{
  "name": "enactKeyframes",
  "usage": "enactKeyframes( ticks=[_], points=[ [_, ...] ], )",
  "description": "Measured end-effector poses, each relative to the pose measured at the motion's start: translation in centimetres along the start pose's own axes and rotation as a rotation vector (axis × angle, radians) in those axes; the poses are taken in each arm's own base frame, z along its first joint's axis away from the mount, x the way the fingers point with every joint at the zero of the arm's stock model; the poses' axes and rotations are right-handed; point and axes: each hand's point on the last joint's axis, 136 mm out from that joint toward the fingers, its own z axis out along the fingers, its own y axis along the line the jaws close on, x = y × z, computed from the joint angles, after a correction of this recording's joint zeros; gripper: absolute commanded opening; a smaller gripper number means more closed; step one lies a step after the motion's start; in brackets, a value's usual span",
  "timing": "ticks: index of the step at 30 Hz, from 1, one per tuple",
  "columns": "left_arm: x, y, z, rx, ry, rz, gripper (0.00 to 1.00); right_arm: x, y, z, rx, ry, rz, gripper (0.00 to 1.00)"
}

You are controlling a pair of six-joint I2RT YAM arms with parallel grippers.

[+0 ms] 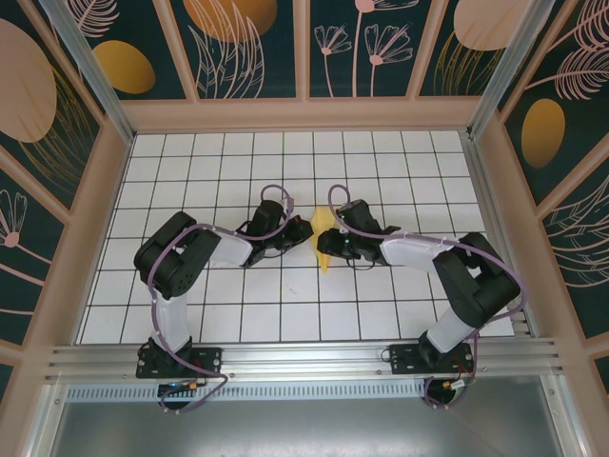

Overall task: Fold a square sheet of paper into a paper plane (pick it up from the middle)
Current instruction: Move a paper plane to the center of the table.

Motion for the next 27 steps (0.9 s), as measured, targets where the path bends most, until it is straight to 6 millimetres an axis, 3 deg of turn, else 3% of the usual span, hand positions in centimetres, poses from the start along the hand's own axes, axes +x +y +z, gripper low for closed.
enactKeyframes(
  ticks=[14,27],
  points=[
    [0.1,0.1,0.0,0.0,0.004,-0.001,0.0,0.6,0.8,0.8,-0.007,0.02,-0.025,0.56],
    [0.2,0.5,0.0,-0.008,0.007,-0.005,0.0,-0.3,0.1,0.7,0.06,-0.023,-0.028,0.29]
  ],
)
